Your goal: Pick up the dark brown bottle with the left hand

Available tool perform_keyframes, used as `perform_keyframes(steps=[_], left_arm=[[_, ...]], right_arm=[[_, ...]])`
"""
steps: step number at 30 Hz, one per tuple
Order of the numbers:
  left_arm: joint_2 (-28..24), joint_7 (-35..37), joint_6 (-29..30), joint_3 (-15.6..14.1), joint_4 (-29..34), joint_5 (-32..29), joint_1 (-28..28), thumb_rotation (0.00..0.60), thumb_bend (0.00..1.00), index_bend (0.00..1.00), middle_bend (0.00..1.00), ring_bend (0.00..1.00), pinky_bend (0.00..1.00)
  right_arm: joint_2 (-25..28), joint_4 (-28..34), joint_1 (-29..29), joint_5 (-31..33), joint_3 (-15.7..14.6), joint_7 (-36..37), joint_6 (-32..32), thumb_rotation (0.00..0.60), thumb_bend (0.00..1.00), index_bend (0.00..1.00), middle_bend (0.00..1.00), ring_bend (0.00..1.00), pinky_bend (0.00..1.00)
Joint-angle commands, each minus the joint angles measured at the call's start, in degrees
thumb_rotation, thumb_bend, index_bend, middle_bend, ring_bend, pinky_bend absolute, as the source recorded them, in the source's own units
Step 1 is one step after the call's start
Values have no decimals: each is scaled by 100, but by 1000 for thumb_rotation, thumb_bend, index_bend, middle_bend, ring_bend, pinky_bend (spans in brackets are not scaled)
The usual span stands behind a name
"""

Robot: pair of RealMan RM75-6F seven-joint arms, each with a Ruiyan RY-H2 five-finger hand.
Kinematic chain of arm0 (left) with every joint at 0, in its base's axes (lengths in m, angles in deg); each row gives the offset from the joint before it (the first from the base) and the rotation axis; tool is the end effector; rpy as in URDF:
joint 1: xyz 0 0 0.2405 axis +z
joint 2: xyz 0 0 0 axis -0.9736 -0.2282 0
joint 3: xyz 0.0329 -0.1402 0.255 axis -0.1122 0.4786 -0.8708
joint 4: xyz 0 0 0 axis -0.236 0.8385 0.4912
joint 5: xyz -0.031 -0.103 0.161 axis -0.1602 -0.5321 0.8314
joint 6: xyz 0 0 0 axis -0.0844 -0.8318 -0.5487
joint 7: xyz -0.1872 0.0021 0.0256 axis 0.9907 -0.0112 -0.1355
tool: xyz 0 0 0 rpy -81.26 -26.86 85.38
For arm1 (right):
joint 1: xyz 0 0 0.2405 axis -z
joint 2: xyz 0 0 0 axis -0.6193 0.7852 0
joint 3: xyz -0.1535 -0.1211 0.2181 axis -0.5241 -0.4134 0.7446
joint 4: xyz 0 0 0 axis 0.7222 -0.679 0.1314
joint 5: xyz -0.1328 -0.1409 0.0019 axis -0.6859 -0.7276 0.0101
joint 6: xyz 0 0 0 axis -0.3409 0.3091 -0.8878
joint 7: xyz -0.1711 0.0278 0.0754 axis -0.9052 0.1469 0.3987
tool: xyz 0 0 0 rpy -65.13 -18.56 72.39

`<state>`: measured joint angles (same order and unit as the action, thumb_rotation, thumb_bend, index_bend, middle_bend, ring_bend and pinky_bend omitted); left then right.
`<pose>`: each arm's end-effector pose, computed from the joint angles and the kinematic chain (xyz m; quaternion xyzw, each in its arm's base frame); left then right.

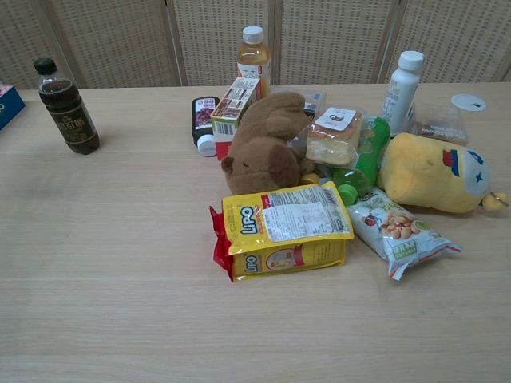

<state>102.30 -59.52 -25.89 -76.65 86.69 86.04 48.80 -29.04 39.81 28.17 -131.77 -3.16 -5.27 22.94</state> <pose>-0.3594 0.3985 0.1332 -0.5339 -0.5698 -0.3857 0.4914 -0.3443 -0.2761 0.1726 0.5793 -0.3534 0.3539 0.6437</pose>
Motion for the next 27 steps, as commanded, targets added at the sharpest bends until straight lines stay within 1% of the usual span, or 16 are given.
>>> perform_keyframes(steps=[1, 8, 12, 20, 25, 27], left_arm=[[314, 299, -219, 102, -398, -63, -153, 600, 168, 0, 0, 0, 0], [885, 1070, -612, 368, -1254, -186, -401, 600, 164, 0, 0, 0, 0], [1244, 1754, -930, 548, -1727, -188, -585, 600, 164, 0, 0, 0, 0], [1777, 2507, -1167, 628, -2595, 0, -786, 600, 164, 0, 0, 0, 0], [2145, 3219, -1344, 744, -3089, 81, -947, 600, 165, 0, 0, 0, 0], [2287, 3458, -1419, 736, -3328, 179, -1037, 599, 163, 0, 0, 0, 0]], right_arm=[[32, 19, 33, 41, 1, -13, 10, 373, 0, 0, 33, 10, 0], [105, 87, 78, 75, 19, -35, 44, 371, 0, 0, 33, 10, 0], [160, 168, 98, 80, 27, -91, 72, 371, 0, 0, 33, 10, 0], [274, 261, 166, 161, 62, -130, 126, 370, 0, 0, 32, 10, 0], [271, 285, 171, 216, 72, -169, 104, 371, 0, 0, 33, 9, 0], [249, 292, 165, 233, 86, -175, 99, 370, 0, 0, 33, 10, 0]])
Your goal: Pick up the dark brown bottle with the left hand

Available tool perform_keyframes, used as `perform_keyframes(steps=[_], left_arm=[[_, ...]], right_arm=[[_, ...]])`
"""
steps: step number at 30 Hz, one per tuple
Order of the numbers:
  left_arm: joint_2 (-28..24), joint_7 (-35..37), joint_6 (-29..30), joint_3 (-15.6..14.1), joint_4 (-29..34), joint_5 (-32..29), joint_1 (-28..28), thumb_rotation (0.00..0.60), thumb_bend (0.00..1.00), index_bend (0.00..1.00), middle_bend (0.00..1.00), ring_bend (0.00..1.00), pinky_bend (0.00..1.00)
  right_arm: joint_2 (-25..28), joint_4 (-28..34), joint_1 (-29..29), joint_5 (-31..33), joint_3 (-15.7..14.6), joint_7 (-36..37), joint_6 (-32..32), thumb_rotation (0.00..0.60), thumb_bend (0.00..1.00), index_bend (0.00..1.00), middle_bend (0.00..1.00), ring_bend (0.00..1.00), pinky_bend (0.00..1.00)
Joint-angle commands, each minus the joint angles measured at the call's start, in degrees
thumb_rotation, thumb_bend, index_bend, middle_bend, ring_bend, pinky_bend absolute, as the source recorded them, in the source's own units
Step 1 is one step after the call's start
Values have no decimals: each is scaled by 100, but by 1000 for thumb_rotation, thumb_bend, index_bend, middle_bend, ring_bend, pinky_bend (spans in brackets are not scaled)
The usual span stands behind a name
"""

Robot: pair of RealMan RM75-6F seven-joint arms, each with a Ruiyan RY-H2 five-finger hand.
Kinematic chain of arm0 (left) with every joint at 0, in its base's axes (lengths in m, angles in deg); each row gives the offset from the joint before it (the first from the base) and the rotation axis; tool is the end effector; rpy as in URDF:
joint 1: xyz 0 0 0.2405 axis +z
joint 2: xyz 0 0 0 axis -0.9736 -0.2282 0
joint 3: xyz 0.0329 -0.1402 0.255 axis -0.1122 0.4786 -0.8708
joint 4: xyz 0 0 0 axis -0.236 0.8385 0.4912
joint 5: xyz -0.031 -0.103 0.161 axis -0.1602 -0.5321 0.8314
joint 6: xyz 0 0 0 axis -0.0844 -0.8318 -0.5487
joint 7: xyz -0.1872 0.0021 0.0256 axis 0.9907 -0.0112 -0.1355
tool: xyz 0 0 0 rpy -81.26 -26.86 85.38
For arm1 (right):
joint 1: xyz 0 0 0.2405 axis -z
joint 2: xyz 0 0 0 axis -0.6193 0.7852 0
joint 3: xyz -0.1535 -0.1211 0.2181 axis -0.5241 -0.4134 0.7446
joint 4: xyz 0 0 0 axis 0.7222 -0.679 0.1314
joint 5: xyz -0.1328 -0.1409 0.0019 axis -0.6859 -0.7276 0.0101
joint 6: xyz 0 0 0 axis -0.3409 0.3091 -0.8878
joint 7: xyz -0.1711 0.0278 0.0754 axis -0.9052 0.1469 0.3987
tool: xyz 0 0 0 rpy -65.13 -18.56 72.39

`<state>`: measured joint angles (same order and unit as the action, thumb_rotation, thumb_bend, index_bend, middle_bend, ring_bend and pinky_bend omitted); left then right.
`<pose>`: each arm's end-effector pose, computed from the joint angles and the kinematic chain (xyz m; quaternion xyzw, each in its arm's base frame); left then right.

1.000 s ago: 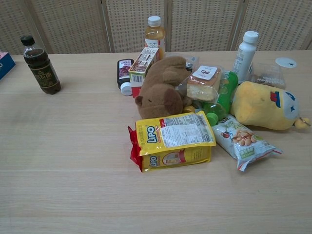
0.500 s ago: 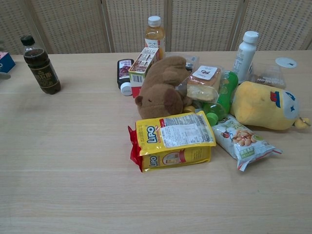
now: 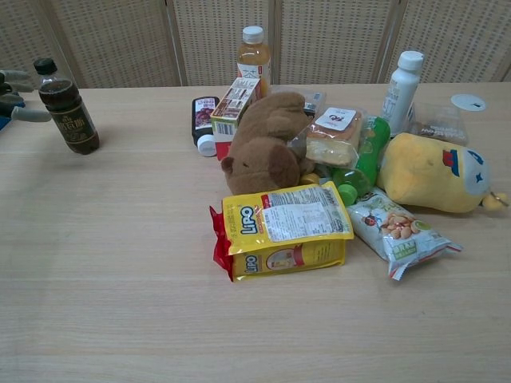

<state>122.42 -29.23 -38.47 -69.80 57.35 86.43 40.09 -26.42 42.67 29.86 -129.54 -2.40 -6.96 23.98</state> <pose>-0.3638 0.4694 0.0556 -0.3563 -0.6938 -0.4782 0.4038 -0.3500 -0.2665 0.1923 0.5612 -0.3557 0.3387 0.6662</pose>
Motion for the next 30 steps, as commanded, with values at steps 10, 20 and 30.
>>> perform_keyframes(steps=[10, 20, 30], left_arm=[[871, 1318, -334, 25, -1381, 386, -462, 600, 164, 0, 0, 0, 0], [1380, 2038, -497, 243, -2144, 258, -746, 600, 165, 108, 79, 0, 0], [1750, 2118, -420, 426, -2623, 123, -1049, 600, 275, 459, 438, 372, 34]], right_arm=[[132, 221, 9, 73, 81, -118, 46, 371, 0, 0, 32, 10, 0], [261, 414, 51, 124, 81, -292, 95, 371, 0, 0, 33, 10, 0], [354, 512, 123, 156, 84, -333, 192, 369, 0, 0, 33, 10, 0]])
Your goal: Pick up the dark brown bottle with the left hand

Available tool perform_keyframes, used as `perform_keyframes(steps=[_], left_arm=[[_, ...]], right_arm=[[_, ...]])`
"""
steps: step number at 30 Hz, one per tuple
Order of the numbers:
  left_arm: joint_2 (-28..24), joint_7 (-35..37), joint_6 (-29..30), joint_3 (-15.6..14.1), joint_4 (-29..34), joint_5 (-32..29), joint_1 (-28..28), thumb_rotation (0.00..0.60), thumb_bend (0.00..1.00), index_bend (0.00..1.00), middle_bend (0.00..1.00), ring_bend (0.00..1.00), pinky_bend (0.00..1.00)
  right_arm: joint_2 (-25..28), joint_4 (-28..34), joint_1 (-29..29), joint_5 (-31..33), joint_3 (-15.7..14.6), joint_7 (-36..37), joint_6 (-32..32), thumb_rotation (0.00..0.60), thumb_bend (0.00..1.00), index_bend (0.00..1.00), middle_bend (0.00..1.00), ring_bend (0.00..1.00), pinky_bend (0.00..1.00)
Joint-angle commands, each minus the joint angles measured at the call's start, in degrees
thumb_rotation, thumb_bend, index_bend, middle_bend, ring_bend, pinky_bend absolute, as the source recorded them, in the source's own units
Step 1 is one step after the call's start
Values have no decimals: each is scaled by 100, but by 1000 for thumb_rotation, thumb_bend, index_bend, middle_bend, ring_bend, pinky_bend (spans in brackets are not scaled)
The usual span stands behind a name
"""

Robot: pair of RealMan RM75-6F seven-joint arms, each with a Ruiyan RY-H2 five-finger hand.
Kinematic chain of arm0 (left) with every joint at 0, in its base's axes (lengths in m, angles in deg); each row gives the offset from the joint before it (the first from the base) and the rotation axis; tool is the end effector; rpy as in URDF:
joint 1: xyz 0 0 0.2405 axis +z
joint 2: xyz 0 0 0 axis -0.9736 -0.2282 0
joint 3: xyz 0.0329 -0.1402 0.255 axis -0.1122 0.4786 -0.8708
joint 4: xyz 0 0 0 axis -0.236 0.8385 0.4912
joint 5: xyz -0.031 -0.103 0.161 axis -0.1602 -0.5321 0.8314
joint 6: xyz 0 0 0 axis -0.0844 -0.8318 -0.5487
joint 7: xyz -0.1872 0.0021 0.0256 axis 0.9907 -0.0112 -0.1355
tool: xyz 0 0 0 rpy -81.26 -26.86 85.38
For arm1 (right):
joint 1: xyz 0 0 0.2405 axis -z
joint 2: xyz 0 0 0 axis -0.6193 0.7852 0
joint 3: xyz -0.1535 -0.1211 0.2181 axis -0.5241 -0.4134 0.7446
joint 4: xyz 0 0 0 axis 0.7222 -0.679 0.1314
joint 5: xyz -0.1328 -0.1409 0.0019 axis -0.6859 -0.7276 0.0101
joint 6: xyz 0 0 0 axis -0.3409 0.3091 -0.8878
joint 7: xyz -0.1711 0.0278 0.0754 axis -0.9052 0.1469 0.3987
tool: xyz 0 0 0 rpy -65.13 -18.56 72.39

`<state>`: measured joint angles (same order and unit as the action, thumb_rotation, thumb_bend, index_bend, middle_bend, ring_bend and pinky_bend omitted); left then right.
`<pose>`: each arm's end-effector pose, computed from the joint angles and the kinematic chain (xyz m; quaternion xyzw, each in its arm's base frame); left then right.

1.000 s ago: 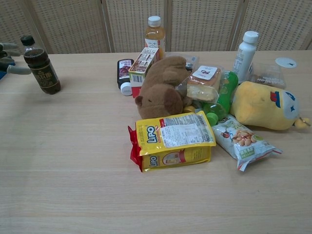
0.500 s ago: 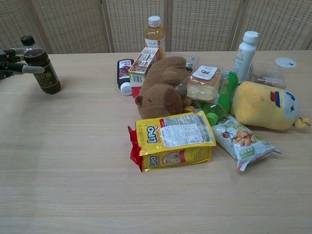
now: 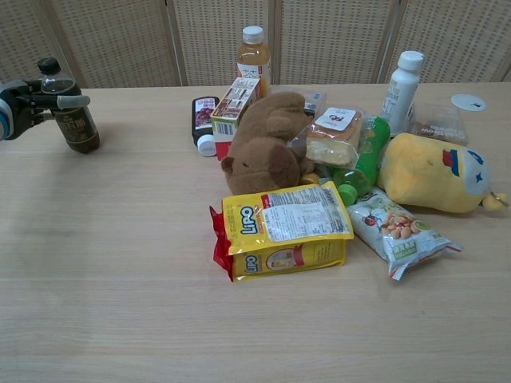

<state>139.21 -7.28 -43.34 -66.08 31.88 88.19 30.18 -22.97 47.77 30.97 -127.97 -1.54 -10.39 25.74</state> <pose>-0.3313 0.5091 -0.0007 -0.2315 -0.7308 -0.5429 0.3428 -0.3425 -0.2597 0.2141 0.5497 -0.3467 0.3285 0.6854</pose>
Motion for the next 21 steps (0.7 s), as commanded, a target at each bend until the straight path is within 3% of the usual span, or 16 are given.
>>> perform_keyframes(steps=[1, 3, 5, 9, 21], left_arm=[[93, -119, 101, 79, -105, -80, -69, 600, 300, 513, 497, 446, 90], [122, -221, 169, 134, -134, -144, -83, 600, 340, 629, 610, 572, 244], [123, -296, 219, 190, -135, -210, -78, 600, 353, 692, 677, 641, 325], [110, -519, 374, 324, -82, -370, -40, 600, 372, 743, 743, 764, 471], [-134, -1112, 780, 574, 378, -655, 97, 600, 400, 864, 853, 956, 715]], right_arm=[[12, 1, 21, -4, -2, 21, 26, 371, 0, 0, 33, 10, 0], [19, -11, 34, -17, -7, 52, 39, 374, 0, 0, 33, 10, 0], [18, -28, 37, -33, -8, 85, 44, 370, 0, 0, 33, 10, 0], [-10, -92, 25, -79, -12, 162, 29, 374, 0, 0, 33, 9, 0], [-167, -336, -56, -147, -8, 345, -77, 370, 0, 0, 33, 19, 0]])
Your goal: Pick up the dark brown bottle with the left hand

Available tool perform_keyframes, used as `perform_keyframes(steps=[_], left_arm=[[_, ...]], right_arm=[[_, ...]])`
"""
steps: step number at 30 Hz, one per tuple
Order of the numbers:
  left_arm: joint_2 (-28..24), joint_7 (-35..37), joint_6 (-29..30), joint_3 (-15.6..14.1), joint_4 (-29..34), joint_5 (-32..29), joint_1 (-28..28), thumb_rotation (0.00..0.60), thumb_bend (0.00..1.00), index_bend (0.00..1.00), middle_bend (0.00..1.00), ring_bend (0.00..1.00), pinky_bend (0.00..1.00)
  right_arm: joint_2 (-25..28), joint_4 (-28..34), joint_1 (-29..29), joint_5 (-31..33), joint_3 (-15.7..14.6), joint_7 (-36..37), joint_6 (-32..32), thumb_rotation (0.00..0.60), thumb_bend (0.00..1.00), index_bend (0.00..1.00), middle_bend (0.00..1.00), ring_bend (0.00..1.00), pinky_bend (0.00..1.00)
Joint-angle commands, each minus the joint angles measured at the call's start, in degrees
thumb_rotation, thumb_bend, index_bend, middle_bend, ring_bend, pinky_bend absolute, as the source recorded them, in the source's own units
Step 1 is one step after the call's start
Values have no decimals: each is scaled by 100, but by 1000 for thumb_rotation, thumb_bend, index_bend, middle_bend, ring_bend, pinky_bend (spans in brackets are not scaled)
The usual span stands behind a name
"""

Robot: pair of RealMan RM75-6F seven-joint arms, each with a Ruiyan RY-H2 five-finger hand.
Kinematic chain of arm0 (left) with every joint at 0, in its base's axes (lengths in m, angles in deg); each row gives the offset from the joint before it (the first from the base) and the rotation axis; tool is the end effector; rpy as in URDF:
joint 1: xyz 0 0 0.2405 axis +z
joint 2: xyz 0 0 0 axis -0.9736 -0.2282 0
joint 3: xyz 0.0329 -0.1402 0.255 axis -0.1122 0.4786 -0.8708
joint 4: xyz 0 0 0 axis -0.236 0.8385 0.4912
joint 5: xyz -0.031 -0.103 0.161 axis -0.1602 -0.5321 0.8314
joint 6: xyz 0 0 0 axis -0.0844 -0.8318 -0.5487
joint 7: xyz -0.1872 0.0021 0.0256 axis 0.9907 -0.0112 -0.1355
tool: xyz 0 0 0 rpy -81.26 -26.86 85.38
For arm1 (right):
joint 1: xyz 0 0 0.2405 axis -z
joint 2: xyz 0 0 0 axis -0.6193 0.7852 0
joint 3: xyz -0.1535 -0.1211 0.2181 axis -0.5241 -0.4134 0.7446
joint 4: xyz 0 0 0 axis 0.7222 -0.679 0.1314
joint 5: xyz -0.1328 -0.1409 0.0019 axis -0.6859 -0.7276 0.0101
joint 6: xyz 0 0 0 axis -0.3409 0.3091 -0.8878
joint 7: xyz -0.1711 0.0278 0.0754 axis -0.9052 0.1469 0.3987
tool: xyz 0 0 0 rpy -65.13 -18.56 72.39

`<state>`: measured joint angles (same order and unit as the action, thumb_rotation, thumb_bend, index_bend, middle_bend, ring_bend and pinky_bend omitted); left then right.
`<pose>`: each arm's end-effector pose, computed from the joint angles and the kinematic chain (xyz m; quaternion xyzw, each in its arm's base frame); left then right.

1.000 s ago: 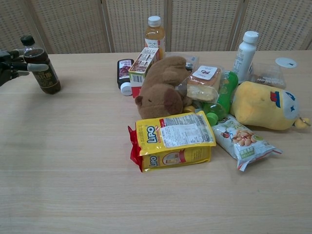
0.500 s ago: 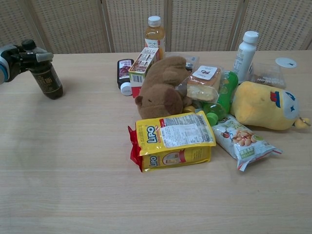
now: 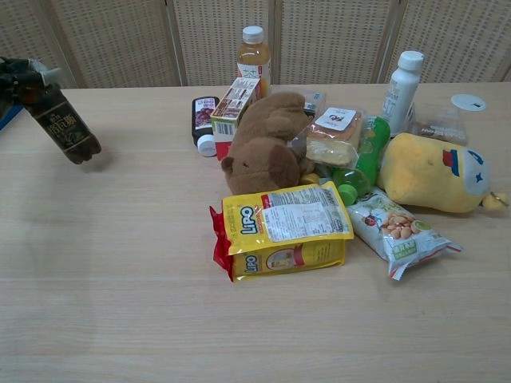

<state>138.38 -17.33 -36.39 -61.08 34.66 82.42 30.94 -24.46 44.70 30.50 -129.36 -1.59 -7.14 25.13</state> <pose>-0.3295 0.5126 0.0290 -0.2154 -0.6829 -0.5904 0.3724 -0.3457 -0.2641 0.2075 0.5520 -0.3489 0.3440 0.6747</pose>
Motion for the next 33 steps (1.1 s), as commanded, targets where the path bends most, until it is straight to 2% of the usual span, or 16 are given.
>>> perform_keyframes(steps=[1, 5, 8, 11, 16, 21, 24, 30, 33], left_arm=[[-69, -127, 118, 107, 148, -106, 18, 600, 401, 870, 860, 969, 730], [-280, -164, 223, 183, 511, -125, 14, 600, 382, 876, 873, 986, 750], [-634, -207, 316, 178, 1049, -42, 73, 600, 375, 877, 876, 988, 753], [-1174, -307, 428, 231, 1888, -6, 213, 600, 373, 878, 879, 988, 751], [-2340, -872, 598, 430, 3760, -172, 584, 600, 372, 892, 889, 997, 755], [-3513, -1562, 624, 771, 5475, -697, 896, 600, 372, 905, 905, 1000, 768], [-4116, -1879, 653, 1014, 6256, -1094, 1030, 600, 371, 908, 908, 1000, 772], [-5108, -2261, 806, 1480, 7351, -1893, 1261, 600, 368, 909, 911, 1000, 775], [-5425, -2322, 922, 1650, 7701, -2188, 1371, 600, 368, 915, 921, 1000, 779]], right_arm=[[-23, -41, -10, -10, -4, 29, -20, 370, 0, 0, 33, 20, 0], [-41, -93, -7, -10, -8, 76, -32, 374, 0, 0, 33, 21, 0], [-64, -140, -14, -20, -19, 116, -59, 376, 0, 0, 33, 20, 0], [-100, -189, -34, -35, -32, 158, -107, 372, 0, 0, 33, 20, 0], [-203, -318, -63, -63, -52, 285, -173, 372, 0, 0, 33, 20, 0], [-300, -453, -83, -115, -70, 425, -208, 373, 0, 0, 33, 20, 0], [-334, -513, -73, -164, -88, 511, -192, 374, 0, 0, 33, 20, 0], [-354, -570, -6, -243, -132, 677, -119, 375, 0, 0, 32, 20, 0], [-370, -604, 43, -266, -157, 761, -75, 374, 0, 0, 33, 20, 0]])
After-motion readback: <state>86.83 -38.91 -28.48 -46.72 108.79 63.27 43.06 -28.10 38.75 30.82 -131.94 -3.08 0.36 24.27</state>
